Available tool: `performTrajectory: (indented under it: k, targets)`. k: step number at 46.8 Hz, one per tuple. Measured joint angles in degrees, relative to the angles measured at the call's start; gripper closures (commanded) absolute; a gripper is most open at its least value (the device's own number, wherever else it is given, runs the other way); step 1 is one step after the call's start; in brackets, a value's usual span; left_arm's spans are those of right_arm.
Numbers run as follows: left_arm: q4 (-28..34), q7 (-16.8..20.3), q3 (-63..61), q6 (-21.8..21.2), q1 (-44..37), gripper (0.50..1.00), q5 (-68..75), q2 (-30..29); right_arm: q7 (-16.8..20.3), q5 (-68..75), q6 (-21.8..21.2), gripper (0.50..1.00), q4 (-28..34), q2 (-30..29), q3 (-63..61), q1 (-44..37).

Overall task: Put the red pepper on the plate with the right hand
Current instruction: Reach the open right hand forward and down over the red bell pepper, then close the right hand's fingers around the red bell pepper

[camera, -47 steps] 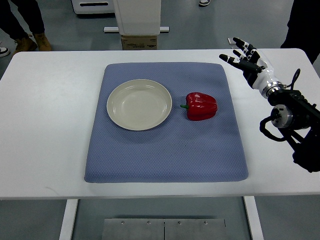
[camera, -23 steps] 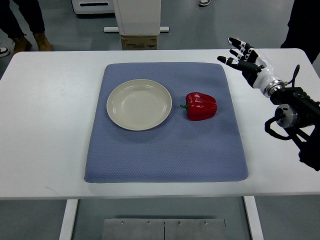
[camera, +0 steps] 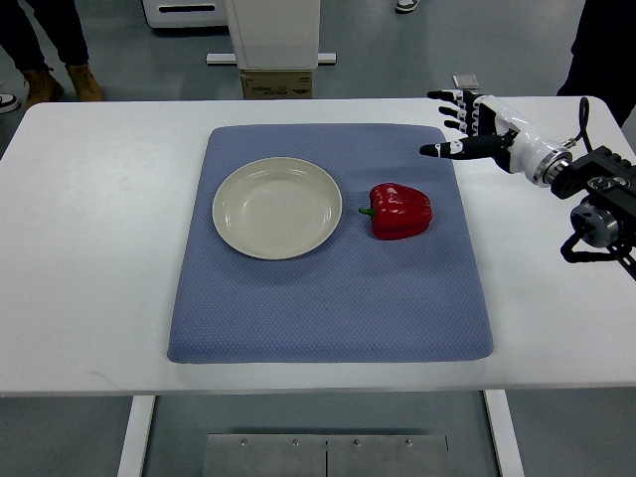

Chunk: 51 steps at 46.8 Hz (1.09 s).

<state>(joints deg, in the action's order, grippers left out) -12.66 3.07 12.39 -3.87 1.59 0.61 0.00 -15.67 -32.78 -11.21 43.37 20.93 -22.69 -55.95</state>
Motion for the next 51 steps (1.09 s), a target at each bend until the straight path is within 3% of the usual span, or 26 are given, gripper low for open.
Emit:
performTrajectory:
  k: [19,51]
  targets:
    - [0.0,0.0,0.0,0.0,-0.01,0.5,0.0,0.0,-1.54,-4.39,-0.82,0.5,1.56,0.98,15.82,-8.57]
    - [0.0,0.0,0.0,0.0,-0.01,0.5,0.0,0.0,-1.1,-13.15,-0.58,0.5,1.86,-0.55,23.97,-11.56]
